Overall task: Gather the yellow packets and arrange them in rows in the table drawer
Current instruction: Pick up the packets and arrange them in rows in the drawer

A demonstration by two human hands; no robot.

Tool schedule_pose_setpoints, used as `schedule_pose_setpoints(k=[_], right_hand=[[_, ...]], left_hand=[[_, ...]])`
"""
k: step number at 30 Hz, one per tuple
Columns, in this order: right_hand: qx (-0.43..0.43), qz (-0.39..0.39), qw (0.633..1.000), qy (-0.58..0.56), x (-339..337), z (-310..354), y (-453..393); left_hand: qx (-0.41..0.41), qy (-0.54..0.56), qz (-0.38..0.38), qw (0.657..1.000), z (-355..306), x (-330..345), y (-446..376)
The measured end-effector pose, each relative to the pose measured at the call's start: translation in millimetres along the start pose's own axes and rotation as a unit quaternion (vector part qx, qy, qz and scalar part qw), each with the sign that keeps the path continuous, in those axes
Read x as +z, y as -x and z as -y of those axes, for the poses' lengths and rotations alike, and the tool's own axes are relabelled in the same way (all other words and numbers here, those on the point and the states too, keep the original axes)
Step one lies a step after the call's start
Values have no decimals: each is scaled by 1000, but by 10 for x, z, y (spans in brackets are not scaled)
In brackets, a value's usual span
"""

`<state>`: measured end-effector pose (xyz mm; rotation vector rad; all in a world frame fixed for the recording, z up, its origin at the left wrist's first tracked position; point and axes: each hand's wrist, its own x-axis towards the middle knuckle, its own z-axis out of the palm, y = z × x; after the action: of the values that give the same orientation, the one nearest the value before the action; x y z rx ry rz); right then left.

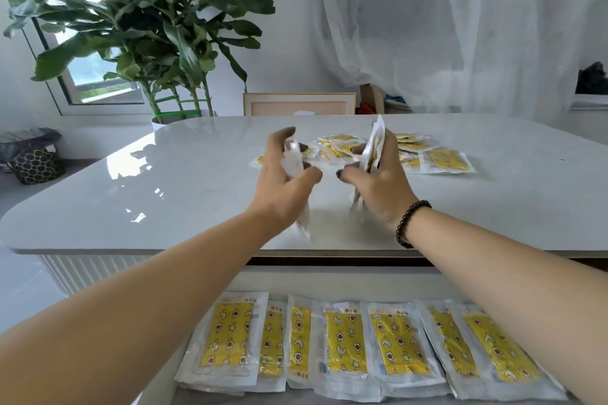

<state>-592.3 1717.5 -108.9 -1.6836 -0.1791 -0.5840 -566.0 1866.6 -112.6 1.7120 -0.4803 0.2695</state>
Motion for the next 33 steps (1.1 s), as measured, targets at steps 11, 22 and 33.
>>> schedule_pose_setpoints(k=[11, 22, 33], right_hand=[[191, 32, 976, -105, -58, 74, 103], [200, 82, 947, -239, -132, 953, 398], [165, 74, 975, -130, 101, 1380, 1008]], left_hand=[[-102, 45, 25, 993, -26, -32, 19], [-247, 99, 197, 944, -920, -372, 759], [-197, 35, 90, 976, -1384, -776, 1402]])
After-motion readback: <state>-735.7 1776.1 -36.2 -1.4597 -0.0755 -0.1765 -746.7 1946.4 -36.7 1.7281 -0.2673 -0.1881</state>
